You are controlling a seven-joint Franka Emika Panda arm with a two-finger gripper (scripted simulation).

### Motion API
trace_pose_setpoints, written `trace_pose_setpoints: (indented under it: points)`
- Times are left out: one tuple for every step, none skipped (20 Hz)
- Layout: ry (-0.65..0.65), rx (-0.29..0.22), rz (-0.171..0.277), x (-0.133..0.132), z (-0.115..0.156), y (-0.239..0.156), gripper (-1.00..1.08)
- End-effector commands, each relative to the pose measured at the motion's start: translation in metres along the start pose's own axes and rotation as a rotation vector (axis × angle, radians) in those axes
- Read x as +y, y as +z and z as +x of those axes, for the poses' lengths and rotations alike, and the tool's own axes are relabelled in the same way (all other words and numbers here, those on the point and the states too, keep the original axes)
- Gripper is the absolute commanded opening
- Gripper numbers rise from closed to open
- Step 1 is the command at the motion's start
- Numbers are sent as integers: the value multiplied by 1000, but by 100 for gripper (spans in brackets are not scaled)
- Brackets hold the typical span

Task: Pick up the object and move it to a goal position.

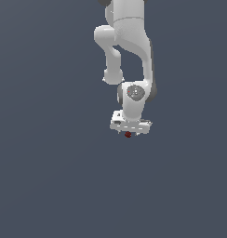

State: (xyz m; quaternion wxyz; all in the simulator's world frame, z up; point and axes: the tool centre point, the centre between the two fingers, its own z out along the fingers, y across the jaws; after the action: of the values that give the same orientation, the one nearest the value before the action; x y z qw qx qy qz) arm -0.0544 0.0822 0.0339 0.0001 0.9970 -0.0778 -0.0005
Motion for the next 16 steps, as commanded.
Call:
trace_pose_setpoints:
  points:
    - [1,1,0,0,0,10,100]
    - [1,1,0,0,0,13,100]
    - [1,1,0,0,0,15,100]
    - [1,1,0,-1,0,16,100]
    - [1,1,0,-1,0,17,100]
    - [1,1,0,0,1,17,100]
    - [1,1,0,0,1,17,-100]
    - [1,1,0,0,1,17,-100]
    - [1,1,0,0,1,17,-100]
    - [1,1,0,0,1,17,-100]
    - [1,1,0,0,1,17,-100]
    - [1,1,0,0,1,17,-100]
    - [1,1,0,0,1,17,-100]
    - [1,1,0,0,1,17,-100]
    - [1,1,0,0,1,17,-100]
    - [1,1,0,0,1,17,-100]
